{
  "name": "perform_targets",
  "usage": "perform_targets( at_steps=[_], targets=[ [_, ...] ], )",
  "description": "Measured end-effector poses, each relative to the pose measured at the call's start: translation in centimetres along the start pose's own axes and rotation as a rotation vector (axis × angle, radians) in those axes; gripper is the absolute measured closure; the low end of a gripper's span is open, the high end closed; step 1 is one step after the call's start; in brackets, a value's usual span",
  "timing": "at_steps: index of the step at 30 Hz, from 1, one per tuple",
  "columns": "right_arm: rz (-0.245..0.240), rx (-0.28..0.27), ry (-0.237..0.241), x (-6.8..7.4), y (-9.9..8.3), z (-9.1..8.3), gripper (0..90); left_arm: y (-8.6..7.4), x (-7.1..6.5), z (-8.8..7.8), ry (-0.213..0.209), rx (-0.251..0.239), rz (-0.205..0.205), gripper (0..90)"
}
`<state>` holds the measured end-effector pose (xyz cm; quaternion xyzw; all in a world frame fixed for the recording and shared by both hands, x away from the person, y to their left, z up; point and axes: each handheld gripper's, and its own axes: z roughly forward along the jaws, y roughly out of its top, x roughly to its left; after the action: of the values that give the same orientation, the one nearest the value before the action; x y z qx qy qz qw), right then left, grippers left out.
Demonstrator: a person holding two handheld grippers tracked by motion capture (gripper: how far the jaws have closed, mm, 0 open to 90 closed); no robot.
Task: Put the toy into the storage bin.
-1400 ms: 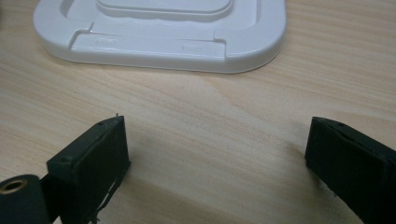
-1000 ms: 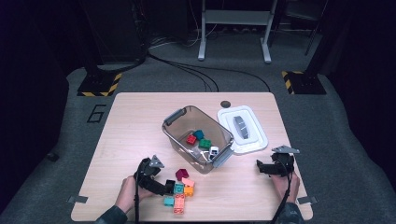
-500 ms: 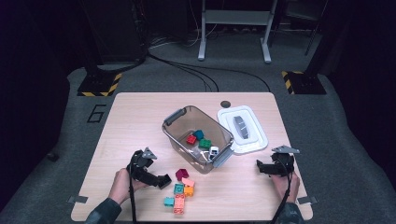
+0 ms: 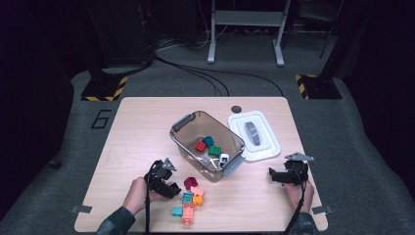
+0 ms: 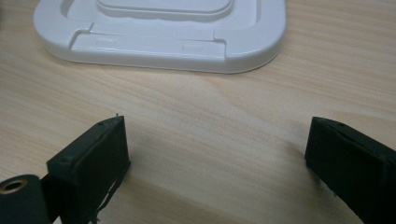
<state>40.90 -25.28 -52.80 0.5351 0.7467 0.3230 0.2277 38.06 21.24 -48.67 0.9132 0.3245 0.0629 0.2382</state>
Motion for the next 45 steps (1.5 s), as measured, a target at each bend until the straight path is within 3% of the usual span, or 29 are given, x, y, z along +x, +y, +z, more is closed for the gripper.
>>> perform_targets(
  at_steps=[13,21,32,45],
  targets=[
    [0.000,0.000,0.000,0.0,0.0,0.0,5.3,0.8,-0.7,0.7,-0.007,0.048,0.043,57.5],
    [0.000,0.000,0.002,0.0,0.0,0.0,5.4,0.9,-0.3,0.4,-0.003,0.044,0.034,58.8],
    [0.000,0.000,0.000,0.0,0.0,0.0,5.3,1.3,0.8,-1.2,0.000,-0.007,0.001,58.9],
    [0.000,0.000,0.000,0.0,0.0,0.0,5.3,2.4,2.4,-3.5,0.051,-0.084,-0.023,59.0]
  ],
)
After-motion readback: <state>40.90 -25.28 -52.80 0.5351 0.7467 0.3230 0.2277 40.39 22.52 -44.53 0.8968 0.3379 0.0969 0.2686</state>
